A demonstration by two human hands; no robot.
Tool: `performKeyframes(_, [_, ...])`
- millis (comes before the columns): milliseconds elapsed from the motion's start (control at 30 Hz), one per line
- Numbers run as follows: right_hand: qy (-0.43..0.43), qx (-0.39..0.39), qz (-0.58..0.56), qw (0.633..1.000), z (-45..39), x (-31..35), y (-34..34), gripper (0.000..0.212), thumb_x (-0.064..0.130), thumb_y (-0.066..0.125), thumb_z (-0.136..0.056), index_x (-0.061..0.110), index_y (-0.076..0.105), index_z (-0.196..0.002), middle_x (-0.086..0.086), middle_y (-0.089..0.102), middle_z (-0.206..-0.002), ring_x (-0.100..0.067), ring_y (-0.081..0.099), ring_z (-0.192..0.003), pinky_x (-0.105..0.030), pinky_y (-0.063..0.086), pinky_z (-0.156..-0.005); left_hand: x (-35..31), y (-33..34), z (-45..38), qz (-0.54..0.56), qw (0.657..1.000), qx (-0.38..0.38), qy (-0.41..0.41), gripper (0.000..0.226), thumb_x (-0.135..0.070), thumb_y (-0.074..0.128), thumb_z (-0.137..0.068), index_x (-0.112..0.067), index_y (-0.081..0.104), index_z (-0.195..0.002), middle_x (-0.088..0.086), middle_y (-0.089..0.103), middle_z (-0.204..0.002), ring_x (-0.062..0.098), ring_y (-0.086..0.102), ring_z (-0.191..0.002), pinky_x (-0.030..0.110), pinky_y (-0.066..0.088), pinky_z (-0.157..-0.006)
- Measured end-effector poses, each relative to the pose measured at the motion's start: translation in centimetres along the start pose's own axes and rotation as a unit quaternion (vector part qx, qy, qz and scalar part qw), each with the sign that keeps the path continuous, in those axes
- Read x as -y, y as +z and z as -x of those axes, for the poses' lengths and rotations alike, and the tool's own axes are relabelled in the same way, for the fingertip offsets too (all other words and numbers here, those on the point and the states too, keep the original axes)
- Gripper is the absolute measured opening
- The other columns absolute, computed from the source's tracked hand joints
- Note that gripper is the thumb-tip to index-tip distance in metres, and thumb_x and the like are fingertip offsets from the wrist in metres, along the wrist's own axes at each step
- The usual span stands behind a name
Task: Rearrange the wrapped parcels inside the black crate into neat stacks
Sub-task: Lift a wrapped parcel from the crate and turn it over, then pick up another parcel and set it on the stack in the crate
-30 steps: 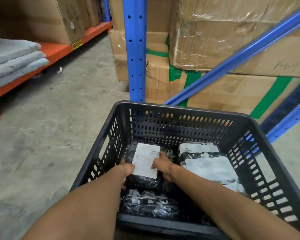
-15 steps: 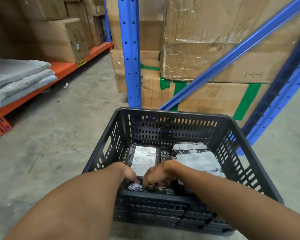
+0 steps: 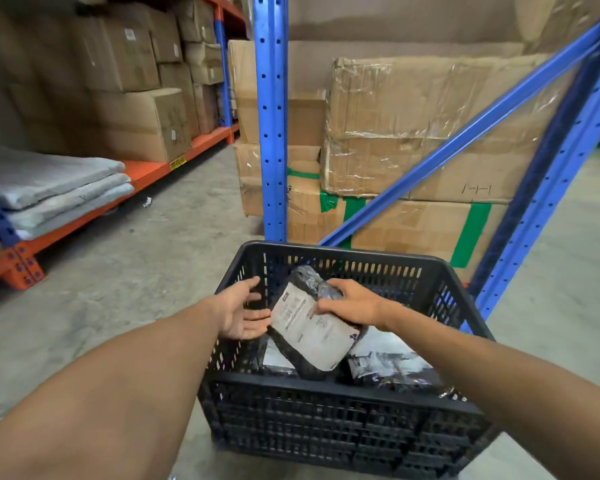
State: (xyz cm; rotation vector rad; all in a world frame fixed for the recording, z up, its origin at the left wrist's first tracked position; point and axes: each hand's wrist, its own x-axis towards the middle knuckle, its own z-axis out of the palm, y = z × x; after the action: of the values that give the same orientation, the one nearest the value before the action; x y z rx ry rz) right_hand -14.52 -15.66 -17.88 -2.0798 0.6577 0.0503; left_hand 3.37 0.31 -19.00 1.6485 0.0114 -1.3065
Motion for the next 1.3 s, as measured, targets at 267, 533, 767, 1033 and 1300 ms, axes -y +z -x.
performKeyframes(267, [0.035, -0.087, -0.283, 0.954, -1.1, -0.9, -0.8, 0.053, 0.035, 0.067, -0.075, 0.012, 0.059, -0.122, -0.011, 0.078, -0.105, -0.028, 0.076, -0.088, -0.04, 0.061, -0.064, 1.5, 1.7, 0.0, -0.086, 0.992, 0.09, -0.006, 0.057, -0.071, 0.048, -0.084, -0.026, 0.054, -0.118, 0.009, 0.055, -0.13, 0.032, 0.054, -0.122, 0.051, 0.049, -0.091])
performKeyframes(533, [0.138, -0.046, -0.301, 0.942, -4.4, -1.5, 3.2, 0.054, 0.03, 0.063, -0.092, -0.001, 0.048, -0.133, -0.014, 0.072, -0.116, -0.031, 0.072, -0.098, -0.037, 0.061, -0.063, 2.4, 0.8, -3.8, -0.055, 0.998, -0.031, 0.014, 0.043, -0.042, 0.056, -0.094, -0.007, 0.064, -0.119, 0.013, 0.073, -0.112, 0.03, 0.069, -0.106, 0.049, 0.049, -0.104])
performKeyframes(767, [0.217, -0.06, -0.314, 0.922, -8.6, -3.8, 7.0, 0.057, 0.013, 0.064, -0.091, 0.001, 0.036, -0.139, -0.017, 0.064, -0.123, -0.033, 0.069, -0.104, -0.047, 0.059, -0.087, 2.7, 0.9, -7.0, -0.086, 0.986, -0.133, 0.05, 0.044, -0.01, 0.048, -0.098, -0.005, 0.044, -0.142, 0.015, 0.063, -0.119, 0.026, 0.06, -0.086, 0.036, 0.049, -0.091])
performKeyframes(1033, [0.245, -0.048, -0.254, 0.934, -11.7, -5.2, 8.4, 0.073, 0.003, 0.065, -0.074, 0.005, 0.035, -0.14, -0.018, 0.057, -0.131, -0.033, 0.059, -0.116, -0.049, 0.052, -0.1, 3.7, 2.2, -10.7, -0.118, 0.974, -0.159, 0.105, 0.058, -0.004, 0.041, -0.097, -0.017, 0.035, -0.153, 0.01, 0.045, -0.152, 0.025, 0.049, -0.132, 0.032, 0.037, -0.114])
performKeyframes(1300, [0.168, -0.082, -0.129, 0.974, -11.0, -3.6, 6.6, 0.073, 0.002, 0.043, -0.094, 0.013, 0.011, -0.159, -0.015, 0.039, -0.153, -0.029, 0.052, -0.128, -0.035, 0.047, -0.101, 3.9, 3.9, -11.0, -0.232, 0.942, -0.209, 0.121, 0.05, -0.015, 0.05, -0.089, -0.028, 0.058, -0.136, 0.011, 0.048, -0.146, 0.03, 0.049, -0.131, 0.039, 0.038, -0.115])
